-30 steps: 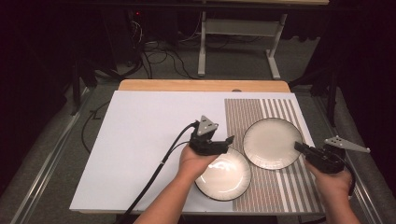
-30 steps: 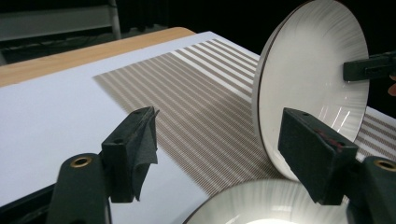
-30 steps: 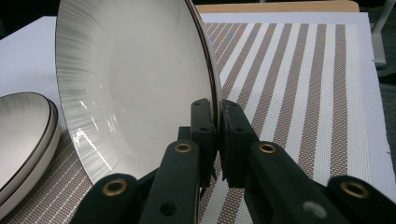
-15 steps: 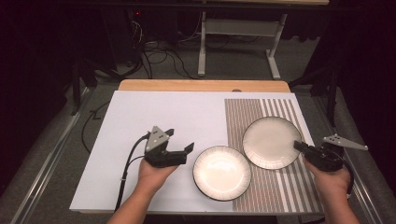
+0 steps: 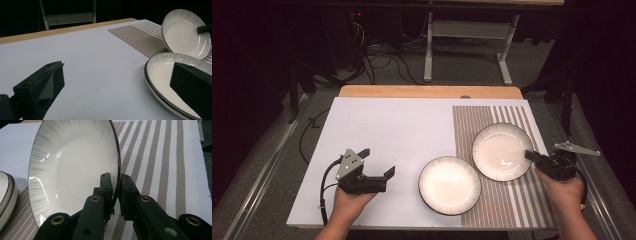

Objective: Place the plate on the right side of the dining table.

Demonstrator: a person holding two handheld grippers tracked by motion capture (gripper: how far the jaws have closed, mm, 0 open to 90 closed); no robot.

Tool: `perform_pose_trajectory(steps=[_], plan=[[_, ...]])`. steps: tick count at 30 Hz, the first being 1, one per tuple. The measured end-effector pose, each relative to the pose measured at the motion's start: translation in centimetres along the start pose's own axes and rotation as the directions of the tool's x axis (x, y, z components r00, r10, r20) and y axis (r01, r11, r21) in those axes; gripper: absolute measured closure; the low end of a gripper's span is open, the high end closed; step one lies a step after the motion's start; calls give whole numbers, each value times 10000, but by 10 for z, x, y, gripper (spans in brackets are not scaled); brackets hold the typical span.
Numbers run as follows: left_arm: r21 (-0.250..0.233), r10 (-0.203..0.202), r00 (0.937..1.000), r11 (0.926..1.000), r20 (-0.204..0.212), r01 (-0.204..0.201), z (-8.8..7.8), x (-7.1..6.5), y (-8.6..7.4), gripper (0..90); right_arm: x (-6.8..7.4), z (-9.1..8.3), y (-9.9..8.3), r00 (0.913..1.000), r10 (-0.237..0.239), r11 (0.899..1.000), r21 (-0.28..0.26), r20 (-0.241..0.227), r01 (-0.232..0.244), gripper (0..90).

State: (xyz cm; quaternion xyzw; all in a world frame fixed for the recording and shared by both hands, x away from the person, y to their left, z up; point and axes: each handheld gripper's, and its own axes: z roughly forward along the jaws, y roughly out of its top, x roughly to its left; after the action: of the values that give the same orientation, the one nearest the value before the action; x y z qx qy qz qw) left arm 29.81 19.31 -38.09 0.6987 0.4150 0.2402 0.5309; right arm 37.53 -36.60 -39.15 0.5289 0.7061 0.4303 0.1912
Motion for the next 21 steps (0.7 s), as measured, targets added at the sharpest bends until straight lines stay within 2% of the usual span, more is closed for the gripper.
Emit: perform_pose_trajectory(steps=[2, 5, 10, 11, 15, 21], plan=[[11, -401, 9992, 9992, -9, 401, 0, 6, -4, 0, -1, 3, 0, 9999, 85, 9999, 117, 64, -86, 833], [150, -240, 9992, 9996, -324, 245, 2, 12, -8, 0, -3, 6, 0, 9997, 242, 9993, 275, 100, -245, 826], [63, -521, 9978, 9986, -417, 524, 0, 19, -10, 0, -7, 11, 0, 9986, 499, 9974, 503, 167, -507, 813], [47, -520, 9977, 9986, -441, 523, 0, 19, -10, 0, -7, 12, 0, 9989, 430, 9977, 518, 180, -439, 809], [34, -512, 9974, 9987, -501, 515, -1, 19, -10, 0, -11, 17, -1, 9968, 734, 9934, 860, 330, -760, 787], [43, -482, 9975, 9988, -523, 485, 0, 20, -10, 0, -15, 22, -2, 9944, 898, 9898, 1056, 565, -954, 776]])
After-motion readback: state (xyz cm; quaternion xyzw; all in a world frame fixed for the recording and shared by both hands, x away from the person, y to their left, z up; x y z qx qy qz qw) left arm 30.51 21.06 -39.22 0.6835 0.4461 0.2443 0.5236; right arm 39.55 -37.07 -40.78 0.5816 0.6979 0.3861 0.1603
